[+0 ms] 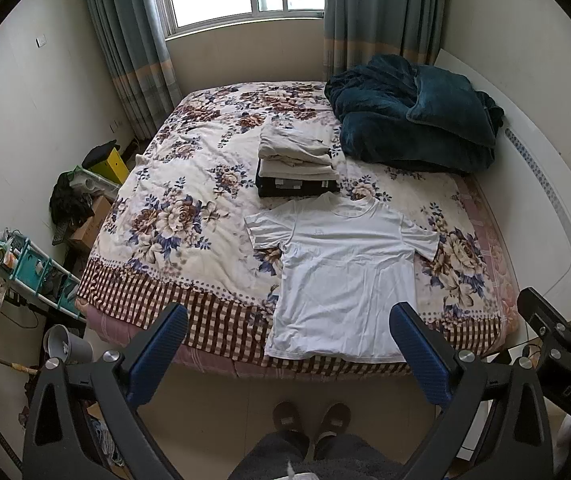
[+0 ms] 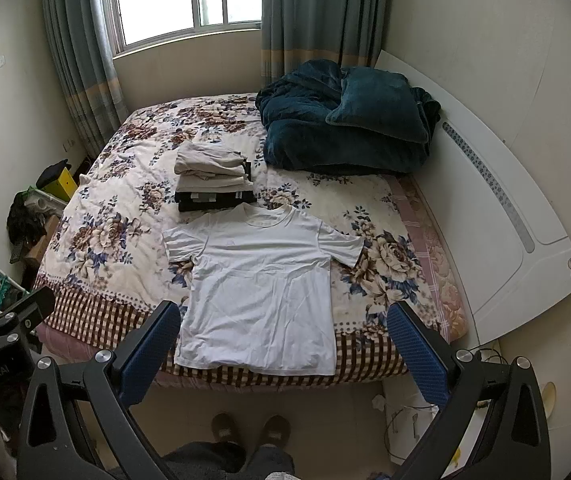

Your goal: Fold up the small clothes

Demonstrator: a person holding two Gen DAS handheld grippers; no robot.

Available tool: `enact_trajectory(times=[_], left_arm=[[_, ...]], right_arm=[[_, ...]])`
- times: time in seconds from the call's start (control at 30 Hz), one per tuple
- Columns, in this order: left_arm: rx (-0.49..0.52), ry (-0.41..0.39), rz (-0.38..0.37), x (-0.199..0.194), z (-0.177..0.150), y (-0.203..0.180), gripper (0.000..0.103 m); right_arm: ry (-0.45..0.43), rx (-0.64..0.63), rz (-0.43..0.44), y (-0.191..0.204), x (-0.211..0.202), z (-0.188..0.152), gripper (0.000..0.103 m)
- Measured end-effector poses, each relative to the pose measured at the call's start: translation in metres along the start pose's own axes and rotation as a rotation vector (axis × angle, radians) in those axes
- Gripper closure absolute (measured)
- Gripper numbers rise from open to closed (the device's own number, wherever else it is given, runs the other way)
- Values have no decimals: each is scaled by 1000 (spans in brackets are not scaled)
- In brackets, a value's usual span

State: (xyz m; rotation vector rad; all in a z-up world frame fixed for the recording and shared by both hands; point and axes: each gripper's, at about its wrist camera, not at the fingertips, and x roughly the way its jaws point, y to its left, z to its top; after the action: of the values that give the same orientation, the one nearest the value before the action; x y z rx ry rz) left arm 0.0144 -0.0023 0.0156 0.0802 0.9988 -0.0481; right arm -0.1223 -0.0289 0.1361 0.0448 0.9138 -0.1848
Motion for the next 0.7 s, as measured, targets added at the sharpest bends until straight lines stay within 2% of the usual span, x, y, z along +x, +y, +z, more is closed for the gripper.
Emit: enact_trajectory(times=[0.7], left_arm=[[6, -9, 5, 0, 6, -1, 0]], right_arm=[[-5, 2, 1, 2, -5, 6, 0]])
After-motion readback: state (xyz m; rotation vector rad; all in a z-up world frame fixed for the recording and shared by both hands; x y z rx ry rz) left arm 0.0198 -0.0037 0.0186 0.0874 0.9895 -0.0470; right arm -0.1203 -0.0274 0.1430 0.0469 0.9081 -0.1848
